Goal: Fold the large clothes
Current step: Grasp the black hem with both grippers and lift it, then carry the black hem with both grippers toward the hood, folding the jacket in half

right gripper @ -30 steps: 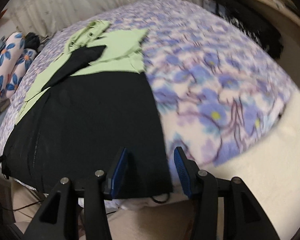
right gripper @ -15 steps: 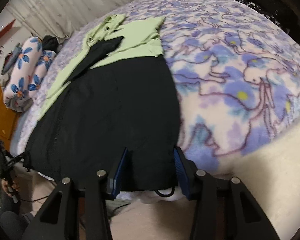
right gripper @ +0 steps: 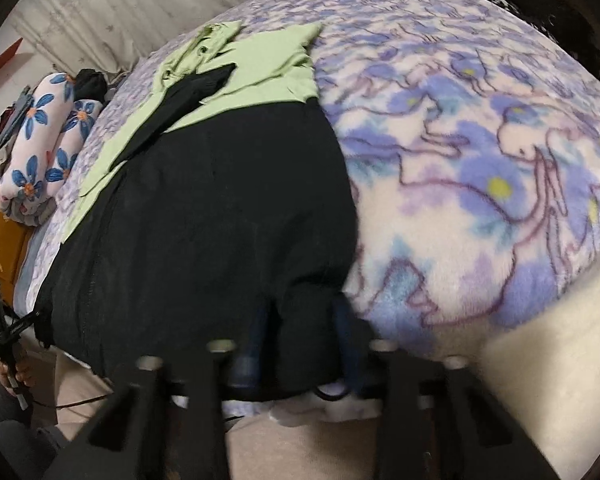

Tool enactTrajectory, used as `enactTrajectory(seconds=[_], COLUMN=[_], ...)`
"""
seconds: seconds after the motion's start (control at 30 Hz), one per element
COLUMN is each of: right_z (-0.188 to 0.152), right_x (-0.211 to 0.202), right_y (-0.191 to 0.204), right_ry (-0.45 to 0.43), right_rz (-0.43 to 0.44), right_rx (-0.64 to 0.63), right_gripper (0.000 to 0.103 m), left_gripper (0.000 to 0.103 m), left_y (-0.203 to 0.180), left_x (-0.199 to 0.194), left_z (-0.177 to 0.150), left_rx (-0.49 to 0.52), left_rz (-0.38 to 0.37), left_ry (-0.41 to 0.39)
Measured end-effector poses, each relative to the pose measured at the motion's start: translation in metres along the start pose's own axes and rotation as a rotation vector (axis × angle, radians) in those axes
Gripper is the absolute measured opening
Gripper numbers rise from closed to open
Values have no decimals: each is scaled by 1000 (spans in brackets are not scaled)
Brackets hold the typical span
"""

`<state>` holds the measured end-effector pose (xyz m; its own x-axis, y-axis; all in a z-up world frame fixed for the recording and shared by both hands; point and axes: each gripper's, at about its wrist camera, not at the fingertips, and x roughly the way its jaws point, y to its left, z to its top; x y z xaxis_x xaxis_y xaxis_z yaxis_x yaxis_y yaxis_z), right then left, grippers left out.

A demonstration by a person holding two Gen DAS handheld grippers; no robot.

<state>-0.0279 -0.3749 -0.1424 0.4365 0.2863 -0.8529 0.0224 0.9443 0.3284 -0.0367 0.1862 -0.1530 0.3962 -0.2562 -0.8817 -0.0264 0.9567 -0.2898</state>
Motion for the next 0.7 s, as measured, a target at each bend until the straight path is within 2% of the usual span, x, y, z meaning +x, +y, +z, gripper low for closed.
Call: enactTrajectory(seconds=[0.1, 0.17, 0.27, 0.43, 0.7], right_z=[5, 11, 19, 24, 15], right_x=[-18, -29, -47, -74, -111], right_y=[17, 25, 35, 48, 55], right_ry=[-38, -70, -127, -192, -234], right_rz=[82, 143, 214, 264, 303], right_rx=[-8, 38, 92, 117, 131], right_gripper=[18, 17, 17, 17, 17], left_gripper=[3, 2, 2, 1, 1], left_y=[-9, -15, -17, -19, -19], left_x=[-9, -15, -34, -66, -105], left_z=[4, 8, 13, 13, -2], left_rx=[-4, -18, -121, -185, -220], left_rz=[-14, -29, -79, -108, -156], left_ry=[-26, -54, -117, -206, -257])
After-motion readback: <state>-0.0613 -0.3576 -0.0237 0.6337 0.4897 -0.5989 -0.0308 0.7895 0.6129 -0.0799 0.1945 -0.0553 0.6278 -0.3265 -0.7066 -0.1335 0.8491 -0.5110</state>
